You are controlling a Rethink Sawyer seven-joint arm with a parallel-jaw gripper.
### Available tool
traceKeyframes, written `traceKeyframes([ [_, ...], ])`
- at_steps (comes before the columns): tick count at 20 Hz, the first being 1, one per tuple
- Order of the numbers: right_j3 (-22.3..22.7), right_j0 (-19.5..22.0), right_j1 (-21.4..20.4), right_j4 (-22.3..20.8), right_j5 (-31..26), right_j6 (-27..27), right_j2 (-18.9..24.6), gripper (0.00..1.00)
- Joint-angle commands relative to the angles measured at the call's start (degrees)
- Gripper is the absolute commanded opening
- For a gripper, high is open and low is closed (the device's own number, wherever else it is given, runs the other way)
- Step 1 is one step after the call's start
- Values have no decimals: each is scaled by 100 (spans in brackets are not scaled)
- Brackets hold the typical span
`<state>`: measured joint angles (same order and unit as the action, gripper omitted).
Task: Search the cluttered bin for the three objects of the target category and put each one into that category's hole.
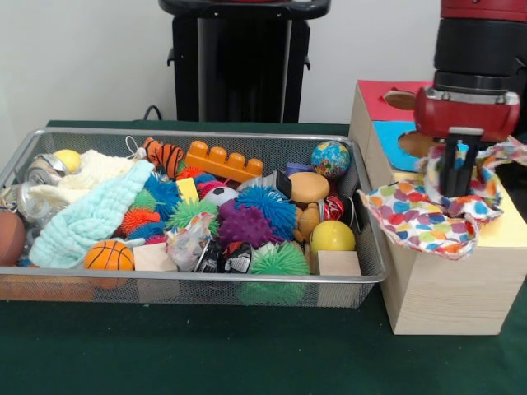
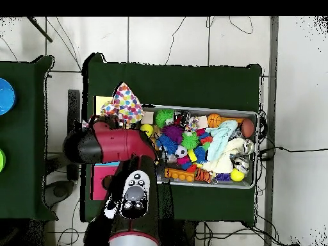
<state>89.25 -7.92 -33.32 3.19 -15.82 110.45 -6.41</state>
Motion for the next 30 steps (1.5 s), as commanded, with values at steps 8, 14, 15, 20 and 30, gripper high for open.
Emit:
traceKeyframes([
  [8,539,483,383,-550,-166,223,530,0],
  [14,433,412,814,-453,572,583,675,0],
  [15,422,417,856,-423,623,608,726,0],
  [20,426,325,915,-262,777,802,768,0],
  [30,372,408,955,-179,588,694,966,0],
])
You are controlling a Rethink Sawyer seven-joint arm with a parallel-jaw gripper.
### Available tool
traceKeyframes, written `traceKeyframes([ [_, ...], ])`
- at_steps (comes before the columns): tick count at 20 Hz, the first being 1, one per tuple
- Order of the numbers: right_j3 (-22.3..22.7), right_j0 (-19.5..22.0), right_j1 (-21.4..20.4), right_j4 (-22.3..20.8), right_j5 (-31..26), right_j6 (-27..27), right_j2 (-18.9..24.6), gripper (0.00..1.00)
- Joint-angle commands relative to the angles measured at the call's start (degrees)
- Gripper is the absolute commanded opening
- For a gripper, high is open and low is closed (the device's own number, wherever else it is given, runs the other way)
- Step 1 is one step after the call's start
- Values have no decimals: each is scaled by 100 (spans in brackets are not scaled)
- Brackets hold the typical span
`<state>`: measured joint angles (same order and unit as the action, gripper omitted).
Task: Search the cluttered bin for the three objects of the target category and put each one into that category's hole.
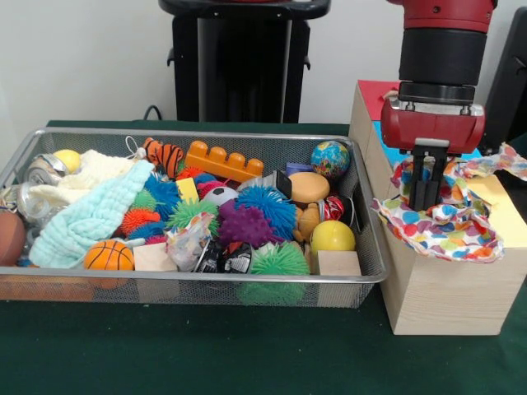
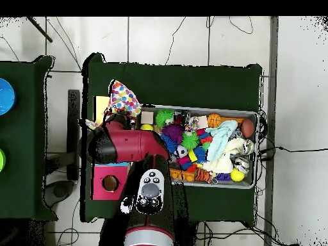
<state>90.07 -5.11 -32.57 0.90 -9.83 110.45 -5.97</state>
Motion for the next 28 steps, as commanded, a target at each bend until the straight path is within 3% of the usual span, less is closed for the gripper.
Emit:
traceKeyframes([
  [1,293,167,888,65,-58,669,985,0],
  [13,563,250,1002,241,-132,778,1233,0],
  [28,891,44,886,420,-152,975,1040,0],
])
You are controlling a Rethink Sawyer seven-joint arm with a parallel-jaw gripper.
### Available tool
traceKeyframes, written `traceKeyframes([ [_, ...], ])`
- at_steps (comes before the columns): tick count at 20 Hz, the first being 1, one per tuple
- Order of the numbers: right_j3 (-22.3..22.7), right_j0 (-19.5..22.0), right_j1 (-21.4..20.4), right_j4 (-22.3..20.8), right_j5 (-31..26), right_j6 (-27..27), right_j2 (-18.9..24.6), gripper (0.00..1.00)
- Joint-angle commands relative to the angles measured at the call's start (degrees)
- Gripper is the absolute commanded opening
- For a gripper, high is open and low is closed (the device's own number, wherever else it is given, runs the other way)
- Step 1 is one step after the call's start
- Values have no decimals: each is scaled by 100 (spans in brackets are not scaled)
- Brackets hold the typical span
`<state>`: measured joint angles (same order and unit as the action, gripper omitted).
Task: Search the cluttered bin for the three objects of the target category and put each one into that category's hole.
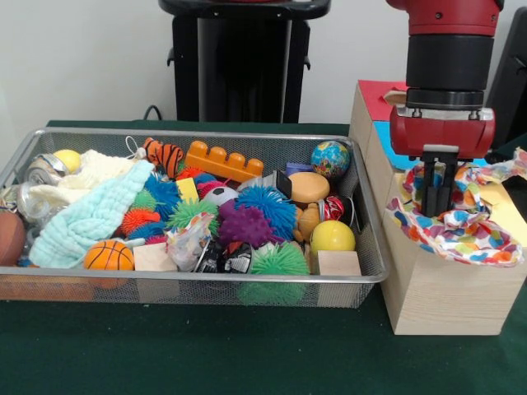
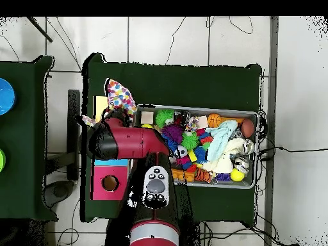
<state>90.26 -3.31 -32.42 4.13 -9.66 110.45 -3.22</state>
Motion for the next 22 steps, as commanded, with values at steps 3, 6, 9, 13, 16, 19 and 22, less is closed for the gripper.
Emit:
traceKeyframes([
  [3,889,-115,885,86,-142,928,777,0],
  [6,889,-134,885,87,-122,922,749,0],
  [9,934,-145,863,101,-135,932,758,0],
  [13,1026,-116,833,134,-175,940,834,0],
  [16,1132,-152,811,238,-161,1072,850,0],
  [19,1244,-224,767,365,-167,1209,828,0],
  [22,1304,-263,749,448,-138,1232,821,0],
])
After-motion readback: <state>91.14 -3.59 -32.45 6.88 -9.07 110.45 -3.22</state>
